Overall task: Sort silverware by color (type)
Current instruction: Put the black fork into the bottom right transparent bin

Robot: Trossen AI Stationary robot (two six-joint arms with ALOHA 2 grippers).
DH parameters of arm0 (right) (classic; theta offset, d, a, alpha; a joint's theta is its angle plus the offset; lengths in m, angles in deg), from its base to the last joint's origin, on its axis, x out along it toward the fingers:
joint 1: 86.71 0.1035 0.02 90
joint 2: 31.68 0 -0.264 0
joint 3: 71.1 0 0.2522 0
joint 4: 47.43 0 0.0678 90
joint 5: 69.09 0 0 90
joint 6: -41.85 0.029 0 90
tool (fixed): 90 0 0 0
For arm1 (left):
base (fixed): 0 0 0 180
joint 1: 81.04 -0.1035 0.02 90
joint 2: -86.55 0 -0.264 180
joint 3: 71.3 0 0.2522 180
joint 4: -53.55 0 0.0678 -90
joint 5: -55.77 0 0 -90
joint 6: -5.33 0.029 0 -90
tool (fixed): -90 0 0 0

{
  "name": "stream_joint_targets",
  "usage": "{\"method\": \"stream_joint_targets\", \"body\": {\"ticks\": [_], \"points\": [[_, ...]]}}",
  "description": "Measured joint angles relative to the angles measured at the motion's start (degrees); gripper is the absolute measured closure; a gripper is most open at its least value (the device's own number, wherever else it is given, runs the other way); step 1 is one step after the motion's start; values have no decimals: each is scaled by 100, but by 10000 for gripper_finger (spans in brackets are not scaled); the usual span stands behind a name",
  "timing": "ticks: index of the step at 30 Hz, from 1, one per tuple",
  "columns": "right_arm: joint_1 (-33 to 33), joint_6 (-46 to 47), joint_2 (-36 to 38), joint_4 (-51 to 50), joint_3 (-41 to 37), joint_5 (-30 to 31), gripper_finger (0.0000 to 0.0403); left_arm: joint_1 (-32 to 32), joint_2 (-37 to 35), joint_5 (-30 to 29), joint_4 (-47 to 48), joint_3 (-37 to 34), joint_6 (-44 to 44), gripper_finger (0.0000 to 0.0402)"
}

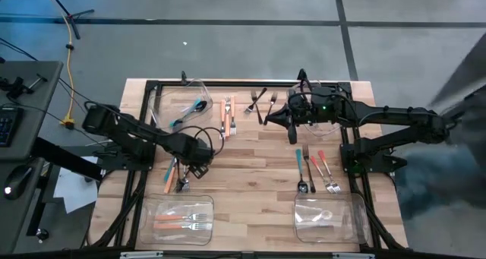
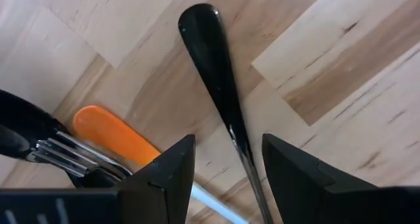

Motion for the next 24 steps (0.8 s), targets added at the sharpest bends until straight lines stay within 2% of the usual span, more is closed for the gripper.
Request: {"method": "stream_joint_targets", "body": {"ticks": [9, 13, 19, 24], "points": [[0, -8, 0, -25, -1, 0, 403, -2, 30, 75, -48, 7, 135, 245], [0, -66, 0, -26, 0, 0, 403, -4, 30, 144, -94, 7, 212, 289], [0, -61, 0, -26, -1, 0, 403, 0, 24, 246, -212, 7, 280, 388], [0, -58, 0, -26, 0, 0, 403, 0, 13, 263, -265, 4, 278, 385]]}}
